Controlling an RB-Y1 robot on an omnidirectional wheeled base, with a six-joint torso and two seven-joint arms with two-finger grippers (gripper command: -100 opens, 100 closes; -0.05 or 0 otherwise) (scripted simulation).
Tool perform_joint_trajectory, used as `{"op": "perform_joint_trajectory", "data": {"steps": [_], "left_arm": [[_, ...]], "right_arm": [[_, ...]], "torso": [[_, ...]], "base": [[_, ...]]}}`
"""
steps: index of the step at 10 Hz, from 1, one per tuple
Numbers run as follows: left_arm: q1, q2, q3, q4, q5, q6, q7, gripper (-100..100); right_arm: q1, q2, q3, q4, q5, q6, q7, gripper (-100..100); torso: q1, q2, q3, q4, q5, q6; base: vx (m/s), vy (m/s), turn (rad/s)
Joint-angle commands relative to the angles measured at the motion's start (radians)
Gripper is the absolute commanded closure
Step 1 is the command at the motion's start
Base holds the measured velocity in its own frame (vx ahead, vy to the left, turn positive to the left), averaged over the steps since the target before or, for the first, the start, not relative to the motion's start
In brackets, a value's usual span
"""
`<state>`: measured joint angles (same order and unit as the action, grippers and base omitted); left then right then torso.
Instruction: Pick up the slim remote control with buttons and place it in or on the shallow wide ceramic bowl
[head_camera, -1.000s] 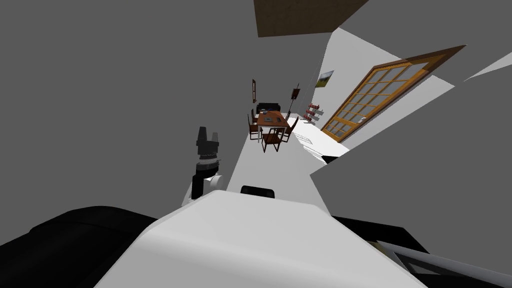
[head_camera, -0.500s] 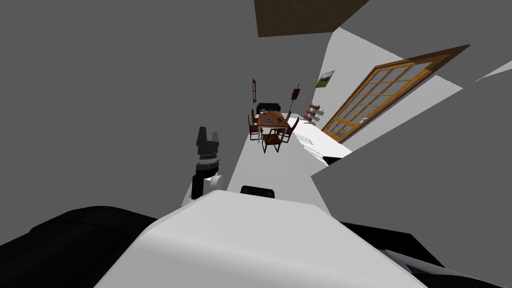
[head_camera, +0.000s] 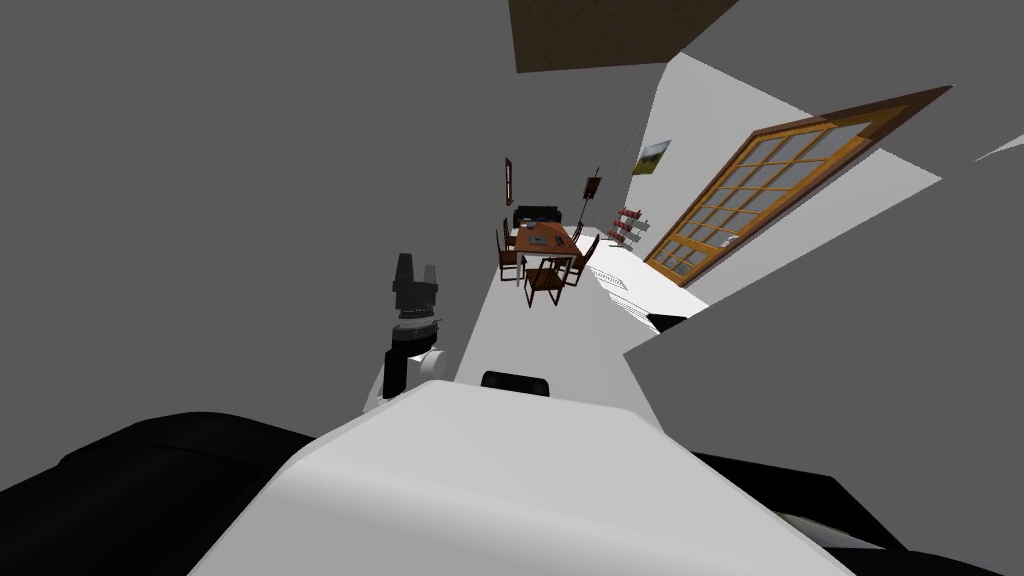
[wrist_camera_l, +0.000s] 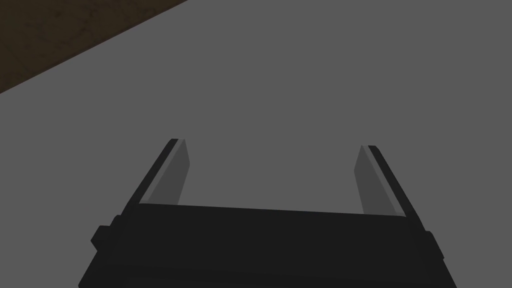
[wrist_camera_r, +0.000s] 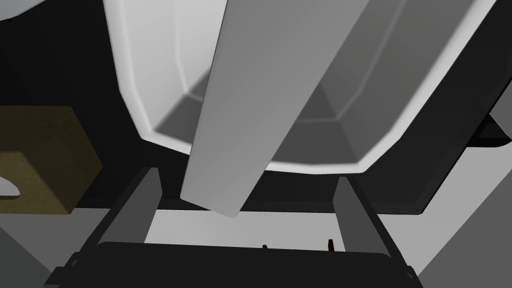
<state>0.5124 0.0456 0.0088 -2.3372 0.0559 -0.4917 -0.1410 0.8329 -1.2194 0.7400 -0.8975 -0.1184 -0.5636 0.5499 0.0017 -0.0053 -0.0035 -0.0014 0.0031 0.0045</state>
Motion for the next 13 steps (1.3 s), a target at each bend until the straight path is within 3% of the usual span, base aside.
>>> {"op": "perform_joint_trajectory", "data": {"steps": [1,2,3,4,7,8,10,11,13], "left_arm": [[0.0,0.0,0.0,0.0,0.0,0.0,0.0,0],[0.0,0.0,0.0,0.0,0.0,0.0,0.0,0],[0.0,0.0,0.0,0.0,0.0,0.0,0.0,0],[0.0,0.0,0.0,0.0,0.0,0.0,0.0,0],[0.0,0.0,0.0,0.0,0.0,0.0,0.0,0],[0.0,0.0,0.0,0.0,0.0,0.0,0.0,0],[0.0,0.0,0.0,0.0,0.0,0.0,0.0,0],[0.0,0.0,0.0,0.0,0.0,0.0,0.0,0],[0.0,0.0,0.0,0.0,0.0,0.0,0.0,0]], "right_arm": [[0.004,0.017,-0.025,0.05,0.049,-0.042,-0.012,-100],[0.004,0.017,-0.025,0.064,0.049,-0.042,-0.012,-100],[0.019,0.053,-0.074,0.102,0.094,-0.087,-0.031,-100],[0.019,0.053,-0.078,0.132,0.12,-0.102,-0.031,-100],[0.05,0.125,-0.166,0.251,0.217,-0.202,-0.068,-100],[0.05,0.125,-0.183,0.265,0.244,-0.221,-0.068,-100],[0.05,0.125,-0.183,0.299,0.262,-0.222,-0.068,-100],[0.065,0.161,-0.232,0.345,0.308,-0.274,-0.087,-100],[0.065,0.161,-0.235,0.377,0.333,-0.282,-0.087,-100]], "torso": [[0.0,0.0,0.0,0.0,0.0,0.0],[0.0,0.0,0.0,0.0,0.0,0.0],[0.0,0.0,0.0,0.0,0.0,0.0],[0.0,-0.001,-0.001,0.0,0.0,0.0],[0.001,-0.002,-0.001,-0.001,0.0,0.0],[0.001,-0.002,-0.001,0.0,0.0,0.0],[0.0,0.0,0.0,0.0,0.0,0.0],[-0.001,0.002,0.001,0.0,0.0,0.0],[0.0,0.0,0.0,0.0,0.0,0.0]], "base": [[0.045,0.02,-0.003],[0.03,0.014,-0.001],[0.055,0.012,0.005],[0.053,0.018,-0.001],[0.065,0.027,0.002],[0.053,0.025,-0.006],[0.01,0.003,0.0],[0.038,0.014,0.007],[0.037,0.013,-0.005]]}}
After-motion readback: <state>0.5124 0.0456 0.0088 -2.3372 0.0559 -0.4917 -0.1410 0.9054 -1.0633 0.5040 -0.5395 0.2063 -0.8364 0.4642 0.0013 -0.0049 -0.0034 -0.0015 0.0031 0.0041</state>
